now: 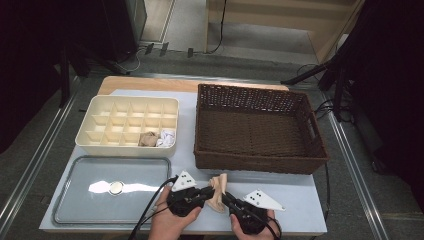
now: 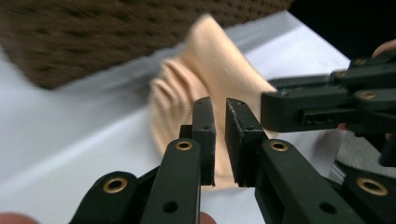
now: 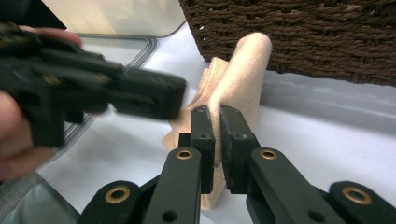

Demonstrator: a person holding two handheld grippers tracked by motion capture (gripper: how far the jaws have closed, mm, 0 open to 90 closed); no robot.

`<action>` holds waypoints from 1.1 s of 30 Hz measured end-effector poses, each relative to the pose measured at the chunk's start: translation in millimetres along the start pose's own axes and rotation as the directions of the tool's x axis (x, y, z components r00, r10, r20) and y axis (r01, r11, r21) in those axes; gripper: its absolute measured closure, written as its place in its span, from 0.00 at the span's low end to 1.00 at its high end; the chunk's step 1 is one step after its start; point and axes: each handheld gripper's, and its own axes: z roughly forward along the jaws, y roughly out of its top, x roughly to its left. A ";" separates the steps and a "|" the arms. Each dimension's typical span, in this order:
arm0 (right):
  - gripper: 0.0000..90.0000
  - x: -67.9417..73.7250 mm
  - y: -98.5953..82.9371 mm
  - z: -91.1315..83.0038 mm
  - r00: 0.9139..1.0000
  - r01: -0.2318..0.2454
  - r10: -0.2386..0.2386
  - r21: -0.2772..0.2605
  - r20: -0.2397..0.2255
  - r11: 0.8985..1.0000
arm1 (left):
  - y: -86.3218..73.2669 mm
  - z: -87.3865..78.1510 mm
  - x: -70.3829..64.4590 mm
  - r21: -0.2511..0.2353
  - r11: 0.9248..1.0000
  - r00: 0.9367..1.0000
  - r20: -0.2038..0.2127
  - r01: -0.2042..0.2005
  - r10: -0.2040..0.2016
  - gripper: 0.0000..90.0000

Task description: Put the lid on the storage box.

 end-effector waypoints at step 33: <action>0.90 24.8 -10.1 30.0 0.990 0.133 -0.134 0.031 0.043 0.991 | 12.1 18.9 23.1 0.023 0.990 0.989 0.047 0.141 -0.142 0.68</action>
